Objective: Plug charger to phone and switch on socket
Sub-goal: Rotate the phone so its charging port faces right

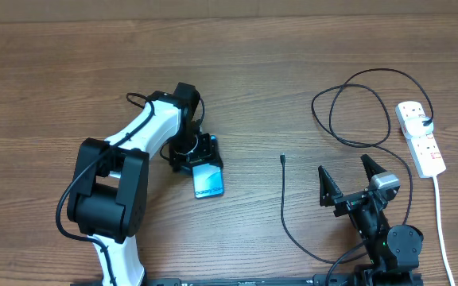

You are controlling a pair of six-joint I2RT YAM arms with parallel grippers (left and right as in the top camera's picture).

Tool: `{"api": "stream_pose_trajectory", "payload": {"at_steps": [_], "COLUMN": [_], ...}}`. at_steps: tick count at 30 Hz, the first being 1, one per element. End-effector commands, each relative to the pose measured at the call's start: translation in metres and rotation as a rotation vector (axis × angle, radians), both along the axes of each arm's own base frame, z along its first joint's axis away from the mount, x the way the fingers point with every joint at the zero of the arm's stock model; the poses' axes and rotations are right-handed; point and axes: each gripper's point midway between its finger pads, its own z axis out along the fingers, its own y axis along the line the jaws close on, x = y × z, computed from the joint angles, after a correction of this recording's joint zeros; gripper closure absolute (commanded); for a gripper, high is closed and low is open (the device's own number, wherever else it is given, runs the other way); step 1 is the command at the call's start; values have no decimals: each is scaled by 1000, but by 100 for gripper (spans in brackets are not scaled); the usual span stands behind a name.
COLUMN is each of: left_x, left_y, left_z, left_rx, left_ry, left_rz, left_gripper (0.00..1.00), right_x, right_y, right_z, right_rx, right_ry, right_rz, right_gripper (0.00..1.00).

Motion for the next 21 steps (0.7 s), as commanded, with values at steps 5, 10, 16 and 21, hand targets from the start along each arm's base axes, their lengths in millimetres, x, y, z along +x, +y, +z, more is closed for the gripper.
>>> {"api": "stream_pose_trajectory", "payload": {"at_steps": [5, 10, 16, 21], "left_x": [10, 16, 8, 6], "left_y": [-51, -63, -75, -75], "left_z": [12, 19, 33, 35], "left_rx": [-328, -404, -518, -532], "left_ry": [-31, -57, -39, -32], "left_rz": [-64, -69, -105, -109], "left_gripper": [31, 32, 32, 32], "right_x": [0, 0, 0, 0], "right_y": [0, 0, 0, 0], "right_z": [-2, -2, -2, -2], "right_rx": [3, 3, 3, 3], "right_ry": [-2, -2, -2, -2], "right_rz": [-1, -1, -1, -1], "right_gripper": [0, 0, 0, 0]}}
